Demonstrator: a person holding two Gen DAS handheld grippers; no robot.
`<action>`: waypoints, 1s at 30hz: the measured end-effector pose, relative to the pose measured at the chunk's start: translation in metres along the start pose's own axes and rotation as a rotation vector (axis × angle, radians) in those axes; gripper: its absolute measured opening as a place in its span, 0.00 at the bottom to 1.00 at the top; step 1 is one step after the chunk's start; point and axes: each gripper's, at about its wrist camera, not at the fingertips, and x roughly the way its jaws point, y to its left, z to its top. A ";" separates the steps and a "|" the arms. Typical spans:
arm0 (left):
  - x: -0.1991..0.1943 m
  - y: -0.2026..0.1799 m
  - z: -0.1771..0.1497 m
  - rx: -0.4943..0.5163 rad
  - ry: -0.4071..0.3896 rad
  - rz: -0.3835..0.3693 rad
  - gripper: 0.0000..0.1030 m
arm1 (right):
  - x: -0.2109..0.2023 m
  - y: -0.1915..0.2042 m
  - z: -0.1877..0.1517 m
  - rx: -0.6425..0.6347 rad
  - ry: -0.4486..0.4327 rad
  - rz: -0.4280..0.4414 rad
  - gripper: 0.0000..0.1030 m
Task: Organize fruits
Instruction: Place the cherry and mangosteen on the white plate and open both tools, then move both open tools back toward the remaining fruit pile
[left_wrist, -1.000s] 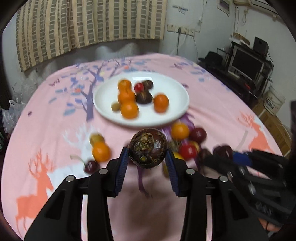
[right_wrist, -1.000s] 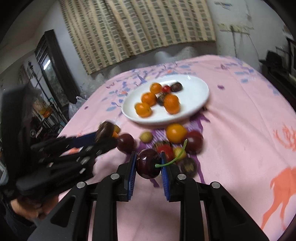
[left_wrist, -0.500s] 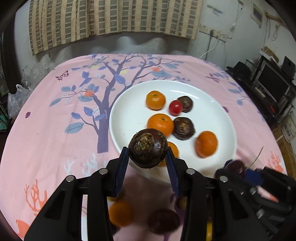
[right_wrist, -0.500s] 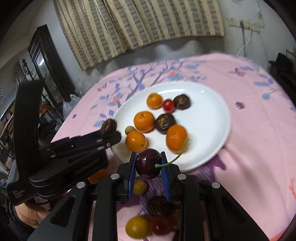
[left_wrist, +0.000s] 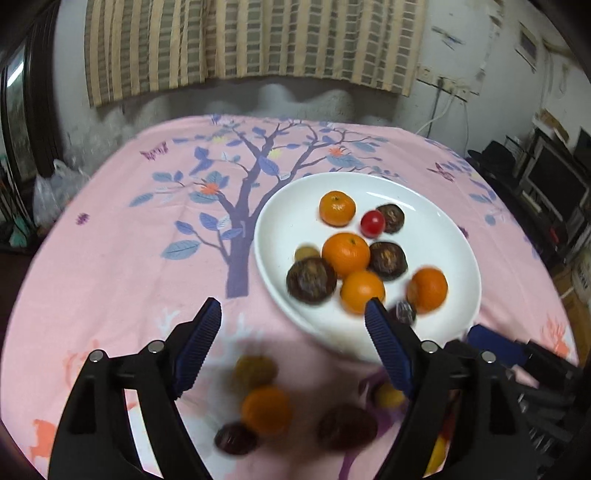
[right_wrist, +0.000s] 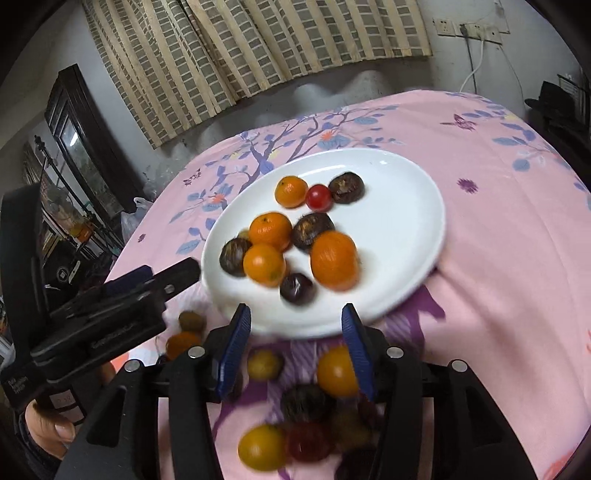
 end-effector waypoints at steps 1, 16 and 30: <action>-0.006 -0.001 -0.005 0.012 -0.006 0.006 0.76 | -0.004 -0.001 -0.004 0.001 -0.001 -0.008 0.51; -0.042 0.016 -0.089 -0.016 0.030 0.025 0.76 | -0.045 -0.017 -0.079 -0.045 0.074 -0.139 0.53; -0.027 0.032 -0.100 -0.039 0.073 -0.015 0.76 | -0.015 -0.006 -0.083 -0.132 0.079 -0.292 0.36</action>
